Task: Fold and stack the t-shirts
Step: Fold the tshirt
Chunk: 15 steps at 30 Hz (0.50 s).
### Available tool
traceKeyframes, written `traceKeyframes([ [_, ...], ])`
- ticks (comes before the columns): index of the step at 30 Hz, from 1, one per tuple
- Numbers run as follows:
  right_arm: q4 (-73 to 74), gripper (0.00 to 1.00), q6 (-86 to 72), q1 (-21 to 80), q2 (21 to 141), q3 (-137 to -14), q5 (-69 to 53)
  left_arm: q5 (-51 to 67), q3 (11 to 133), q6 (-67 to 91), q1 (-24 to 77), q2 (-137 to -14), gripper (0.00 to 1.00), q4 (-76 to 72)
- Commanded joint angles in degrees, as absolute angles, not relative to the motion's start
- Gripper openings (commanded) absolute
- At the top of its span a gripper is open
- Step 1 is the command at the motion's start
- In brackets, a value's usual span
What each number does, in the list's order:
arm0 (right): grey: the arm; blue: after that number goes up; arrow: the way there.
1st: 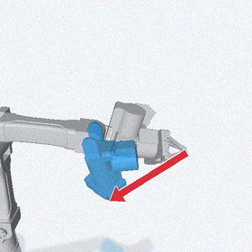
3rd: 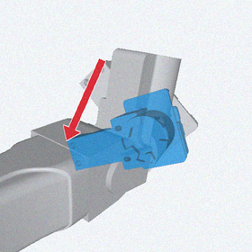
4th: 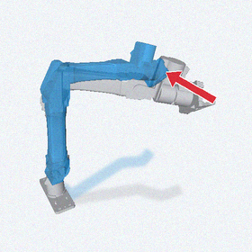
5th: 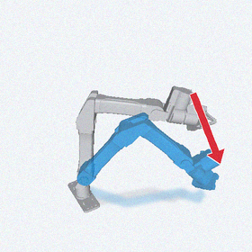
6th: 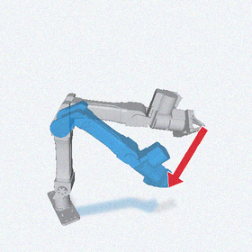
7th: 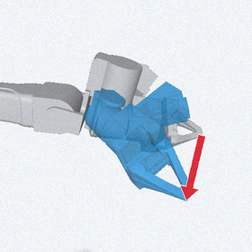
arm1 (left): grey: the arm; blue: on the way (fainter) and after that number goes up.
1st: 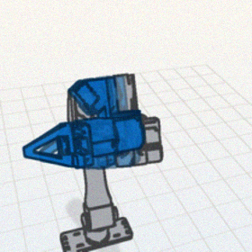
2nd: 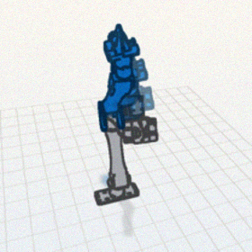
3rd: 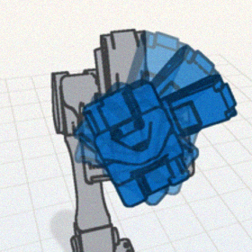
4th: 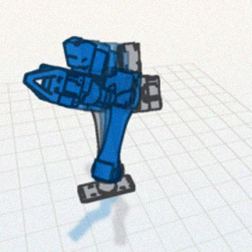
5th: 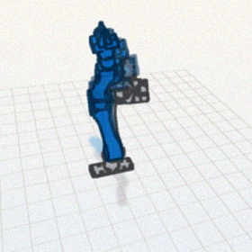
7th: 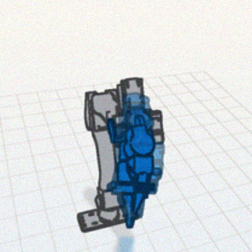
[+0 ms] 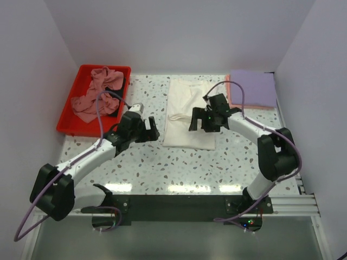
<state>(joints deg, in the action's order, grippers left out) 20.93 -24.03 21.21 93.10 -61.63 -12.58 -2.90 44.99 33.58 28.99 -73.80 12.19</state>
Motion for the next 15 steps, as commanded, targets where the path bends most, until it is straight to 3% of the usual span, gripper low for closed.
traceKeyframes([
  [1,17.7,0.99,-22.2,24.1,98.7,-66.9,-14.5,-4.0,39.8,37.0,28.7,-66.9,1.00,12.3],
  [15,29.9,0.99,-22.6,24.2,126.6,-106.0,-0.2,-0.5,29.0,41.6,28.7,-53.6,1.00,15.5],
])
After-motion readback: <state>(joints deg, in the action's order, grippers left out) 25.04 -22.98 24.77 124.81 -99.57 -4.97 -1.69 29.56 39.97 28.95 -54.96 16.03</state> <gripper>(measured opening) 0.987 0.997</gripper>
